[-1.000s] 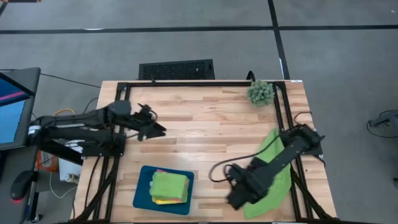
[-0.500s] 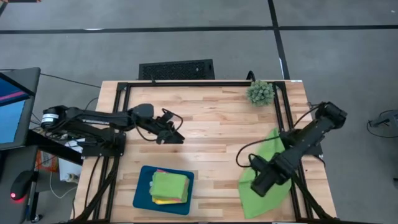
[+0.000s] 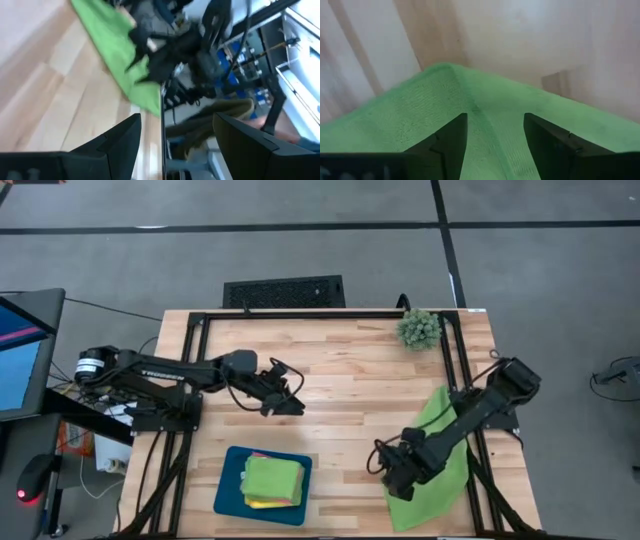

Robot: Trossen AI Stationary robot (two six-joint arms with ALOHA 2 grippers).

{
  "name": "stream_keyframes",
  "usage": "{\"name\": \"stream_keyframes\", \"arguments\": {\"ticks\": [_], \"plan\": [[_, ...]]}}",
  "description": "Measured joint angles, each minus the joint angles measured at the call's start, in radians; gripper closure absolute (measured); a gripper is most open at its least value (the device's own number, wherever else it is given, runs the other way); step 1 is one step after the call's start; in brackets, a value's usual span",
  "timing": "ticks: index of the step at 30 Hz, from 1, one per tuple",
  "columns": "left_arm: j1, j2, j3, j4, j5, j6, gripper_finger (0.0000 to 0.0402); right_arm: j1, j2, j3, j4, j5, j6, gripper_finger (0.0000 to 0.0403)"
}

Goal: Fold microfiber towels
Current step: Fold the green microfiber towel

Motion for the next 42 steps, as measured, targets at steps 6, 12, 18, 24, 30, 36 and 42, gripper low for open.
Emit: {"name": "stream_keyframes", "arguments": {"ticks": [6, 12, 18, 24, 30, 36, 42], "plan": [[-0.005, 0.022, 0.073, -0.022, -0.071, 0.04, 0.0161, 0.022, 0.088, 0.0, 0.042, -0.003, -0.04, 0.0184], [-0.005, 0.051, 0.108, -0.015, -0.11, 0.061, 0.0161, 0.026, 0.123, 0.007, 0.04, 0.001, 0.048, 0.0195], [-0.005, 0.067, 0.107, -0.081, -0.12, 0.082, 0.0161, -0.019, 0.089, 0.005, 0.042, 0.033, 0.06, 0.0308], [-0.004, 0.067, 0.108, -0.159, -0.152, 0.115, 0.0161, -0.141, 0.021, 0.011, 0.075, 0.067, -0.107, 0.0385], [-0.004, 0.066, 0.108, -0.182, -0.2, 0.125, 0.0161, -0.384, -0.005, 0.011, 0.124, 0.149, -0.296, 0.0376], [-0.001, 0.066, 0.108, -0.249, -0.348, 0.223, 0.0161, -0.633, -0.003, 0.011, 0.298, 0.107, -0.476, 0.0395], [0.061, 0.066, 0.084, -0.292, -0.381, 0.248, 0.0161, -0.78, -0.003, 0.011, 0.444, 0.094, -0.512, 0.0377]]}}
